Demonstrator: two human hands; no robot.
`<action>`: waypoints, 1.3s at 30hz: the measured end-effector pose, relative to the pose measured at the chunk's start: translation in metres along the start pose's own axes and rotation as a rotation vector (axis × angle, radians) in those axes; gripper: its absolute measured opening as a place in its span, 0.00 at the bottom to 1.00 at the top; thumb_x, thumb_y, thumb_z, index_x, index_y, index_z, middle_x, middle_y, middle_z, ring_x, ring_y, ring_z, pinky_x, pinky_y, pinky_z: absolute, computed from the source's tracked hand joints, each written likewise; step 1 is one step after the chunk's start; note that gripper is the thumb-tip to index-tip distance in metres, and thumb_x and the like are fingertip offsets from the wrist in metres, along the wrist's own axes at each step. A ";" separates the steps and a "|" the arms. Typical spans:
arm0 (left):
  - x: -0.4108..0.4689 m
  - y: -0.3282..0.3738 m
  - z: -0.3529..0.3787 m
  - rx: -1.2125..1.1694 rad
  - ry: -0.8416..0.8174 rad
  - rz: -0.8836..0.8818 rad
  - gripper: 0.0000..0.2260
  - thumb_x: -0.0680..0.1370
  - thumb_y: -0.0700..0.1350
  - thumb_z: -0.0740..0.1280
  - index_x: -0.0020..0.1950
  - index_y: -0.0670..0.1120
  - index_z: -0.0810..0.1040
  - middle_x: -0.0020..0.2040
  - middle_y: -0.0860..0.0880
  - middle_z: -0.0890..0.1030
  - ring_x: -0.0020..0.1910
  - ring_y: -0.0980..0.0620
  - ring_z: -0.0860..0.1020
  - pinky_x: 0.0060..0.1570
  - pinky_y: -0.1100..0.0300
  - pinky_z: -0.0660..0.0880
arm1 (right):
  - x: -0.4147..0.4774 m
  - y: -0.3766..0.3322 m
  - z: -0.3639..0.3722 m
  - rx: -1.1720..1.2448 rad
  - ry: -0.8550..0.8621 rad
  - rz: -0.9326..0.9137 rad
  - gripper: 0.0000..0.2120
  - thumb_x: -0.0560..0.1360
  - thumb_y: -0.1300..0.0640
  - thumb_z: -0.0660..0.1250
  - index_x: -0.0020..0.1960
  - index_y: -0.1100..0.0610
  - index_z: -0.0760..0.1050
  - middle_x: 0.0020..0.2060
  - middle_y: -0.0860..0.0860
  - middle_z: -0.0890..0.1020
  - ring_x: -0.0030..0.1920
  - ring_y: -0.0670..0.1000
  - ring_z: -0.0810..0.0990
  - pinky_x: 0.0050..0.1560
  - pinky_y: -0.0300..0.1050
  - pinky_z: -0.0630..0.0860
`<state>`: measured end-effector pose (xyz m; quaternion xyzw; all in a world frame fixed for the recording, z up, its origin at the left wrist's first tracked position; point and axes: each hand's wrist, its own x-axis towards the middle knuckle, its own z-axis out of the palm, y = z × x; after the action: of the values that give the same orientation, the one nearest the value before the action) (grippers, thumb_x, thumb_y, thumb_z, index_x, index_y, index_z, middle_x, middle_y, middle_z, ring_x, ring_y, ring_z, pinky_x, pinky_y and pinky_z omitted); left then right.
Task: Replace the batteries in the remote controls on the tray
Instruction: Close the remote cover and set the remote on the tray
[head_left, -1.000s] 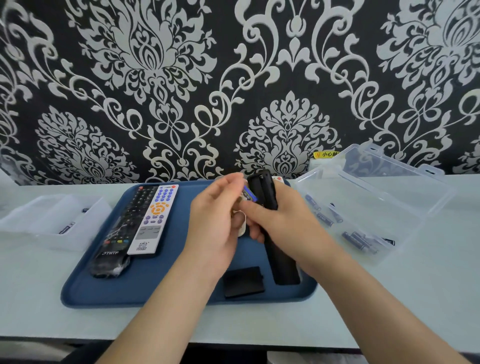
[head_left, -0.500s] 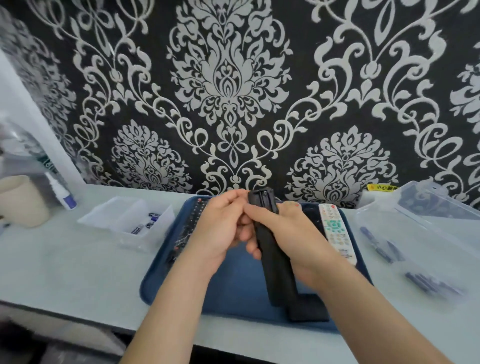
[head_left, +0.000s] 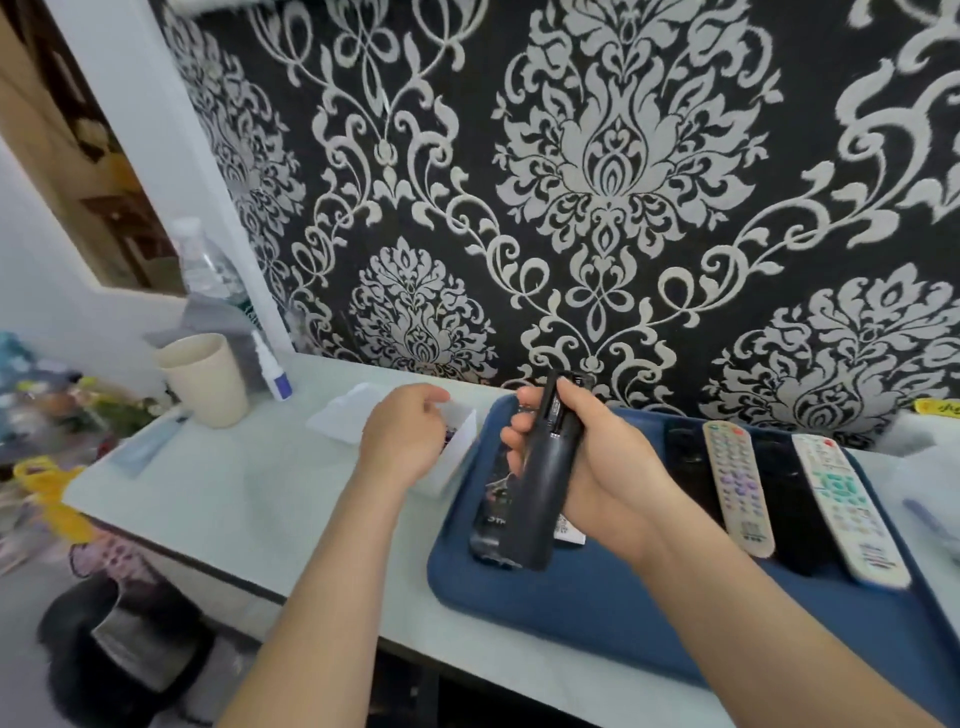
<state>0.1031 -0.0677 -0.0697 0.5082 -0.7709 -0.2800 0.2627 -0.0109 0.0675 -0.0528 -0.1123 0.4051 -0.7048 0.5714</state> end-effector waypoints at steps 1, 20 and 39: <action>-0.006 0.005 0.001 -0.023 0.050 0.055 0.16 0.78 0.36 0.57 0.55 0.49 0.82 0.57 0.49 0.82 0.58 0.48 0.78 0.61 0.54 0.72 | 0.002 0.000 -0.004 0.029 -0.010 -0.015 0.16 0.82 0.48 0.60 0.53 0.60 0.79 0.38 0.55 0.80 0.40 0.53 0.80 0.50 0.48 0.76; -0.110 0.133 0.063 -0.797 -0.525 0.238 0.05 0.76 0.35 0.68 0.49 0.42 0.78 0.34 0.48 0.79 0.30 0.55 0.78 0.31 0.65 0.75 | -0.136 -0.102 -0.125 -1.161 -0.082 -0.119 0.03 0.80 0.60 0.66 0.51 0.61 0.74 0.40 0.56 0.85 0.34 0.50 0.80 0.33 0.40 0.76; -0.159 0.283 0.234 0.438 -0.664 0.908 0.06 0.75 0.48 0.69 0.51 0.55 0.82 0.49 0.57 0.82 0.46 0.58 0.75 0.47 0.64 0.70 | -0.204 -0.161 -0.300 -1.431 0.762 -0.344 0.07 0.77 0.52 0.63 0.41 0.50 0.74 0.34 0.45 0.84 0.31 0.44 0.77 0.32 0.41 0.69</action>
<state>-0.1830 0.2111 -0.0564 0.0561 -0.9914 -0.1182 -0.0095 -0.2466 0.3857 -0.0722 -0.2628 0.8987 -0.3442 0.0697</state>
